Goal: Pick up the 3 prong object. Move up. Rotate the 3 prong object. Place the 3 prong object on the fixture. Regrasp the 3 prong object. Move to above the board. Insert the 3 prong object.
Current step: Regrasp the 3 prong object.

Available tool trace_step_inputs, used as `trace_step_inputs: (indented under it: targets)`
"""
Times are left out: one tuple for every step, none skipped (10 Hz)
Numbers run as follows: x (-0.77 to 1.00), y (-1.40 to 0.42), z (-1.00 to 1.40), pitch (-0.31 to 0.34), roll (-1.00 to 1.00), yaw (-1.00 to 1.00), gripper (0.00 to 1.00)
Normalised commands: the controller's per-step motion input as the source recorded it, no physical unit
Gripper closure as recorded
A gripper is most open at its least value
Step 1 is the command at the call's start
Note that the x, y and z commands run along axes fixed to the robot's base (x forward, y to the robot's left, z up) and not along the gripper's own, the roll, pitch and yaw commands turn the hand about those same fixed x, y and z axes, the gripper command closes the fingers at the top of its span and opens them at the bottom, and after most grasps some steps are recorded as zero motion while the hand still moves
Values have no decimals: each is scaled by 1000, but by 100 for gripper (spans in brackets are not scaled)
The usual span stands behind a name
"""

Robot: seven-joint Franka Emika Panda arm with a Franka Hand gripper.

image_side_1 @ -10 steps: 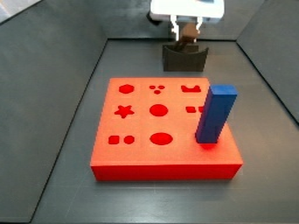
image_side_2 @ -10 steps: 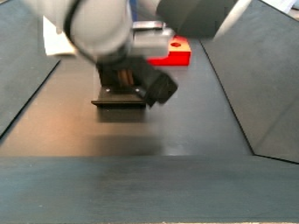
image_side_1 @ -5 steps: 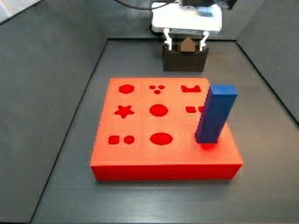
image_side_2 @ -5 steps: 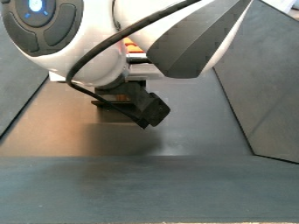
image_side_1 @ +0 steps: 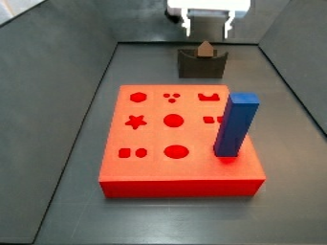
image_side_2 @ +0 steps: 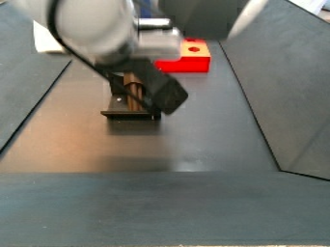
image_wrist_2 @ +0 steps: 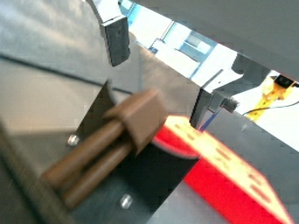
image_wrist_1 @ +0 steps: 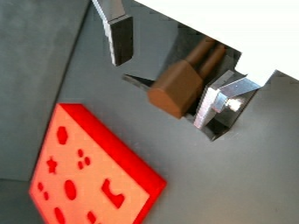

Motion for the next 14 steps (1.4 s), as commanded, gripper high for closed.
trace_step_inputs:
  targets:
    - [-37,6,728,-20,13,27,0]
    - [-36,6,405,-2,20,33,0]
    - [-33,7,279,7,22,35,0]
    - [-133,-883,979,44,1000,39,0]
    - [-114,-836,895,43,1000,39,0]
    - [-124,-712,766,33,1000,38,0]
    - [-125,-612,646,28,1000,37,0]
    - [-79,-337,293,22,1000,37,0]
    - [-53,-213,142,22,1000,36,0]
    - [-9,-33,-16,24,1000,37,0]
    - [2,-15,17,27,1000,37,0]
    - [-11,-34,21,25,1000,38,0]
    - [-23,-30,13,20,1000,38,0]
    - [-30,-22,10,15,1000,39,0]
